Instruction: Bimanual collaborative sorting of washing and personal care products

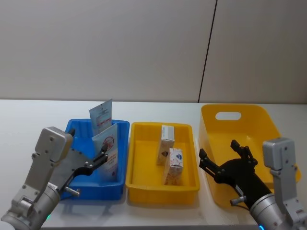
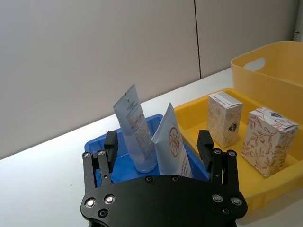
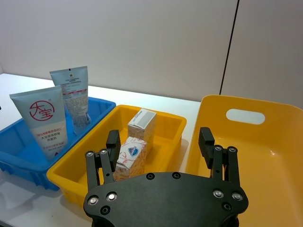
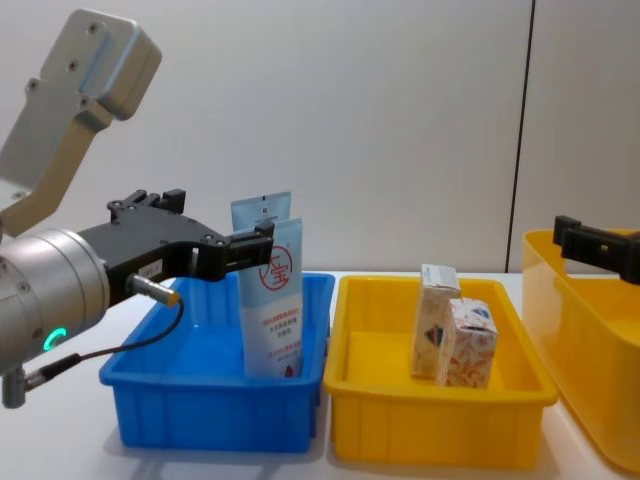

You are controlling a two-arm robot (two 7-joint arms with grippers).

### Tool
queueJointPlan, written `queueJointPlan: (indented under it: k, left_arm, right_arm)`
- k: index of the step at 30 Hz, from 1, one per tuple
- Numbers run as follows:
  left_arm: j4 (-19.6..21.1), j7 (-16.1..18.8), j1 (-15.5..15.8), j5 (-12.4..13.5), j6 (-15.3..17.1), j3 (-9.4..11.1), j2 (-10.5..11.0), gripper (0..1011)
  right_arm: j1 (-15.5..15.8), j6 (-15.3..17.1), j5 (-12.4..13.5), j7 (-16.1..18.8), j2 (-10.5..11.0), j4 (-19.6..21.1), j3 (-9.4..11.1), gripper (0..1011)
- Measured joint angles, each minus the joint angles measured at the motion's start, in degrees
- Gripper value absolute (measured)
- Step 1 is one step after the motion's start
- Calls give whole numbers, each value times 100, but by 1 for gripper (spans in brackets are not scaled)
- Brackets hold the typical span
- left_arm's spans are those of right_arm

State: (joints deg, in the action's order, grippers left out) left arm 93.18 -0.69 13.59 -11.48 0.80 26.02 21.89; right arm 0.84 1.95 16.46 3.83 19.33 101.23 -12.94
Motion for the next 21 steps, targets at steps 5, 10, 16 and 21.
queueJointPlan:
  k: [5, 10, 16, 21]
  left_arm:
    - [3, -90, -21, -28, -23, -8, 17, 1001]
    - [48, -193, -90, -100, -83, -41, 55, 1001]
    - [124, -352, -218, -230, -159, -104, 123, 1001]
    - [128, -500, -280, -345, -194, -151, 152, 1001]
  right_arm:
    - [0, 0, 0, 0, 0, 0, 0, 1003]
    - [0, 0, 0, 0, 0, 0, 0, 1003]
    - [0, 0, 0, 0, 0, 0, 0, 1003]
    - [0, 0, 0, 0, 0, 0, 0, 1003]
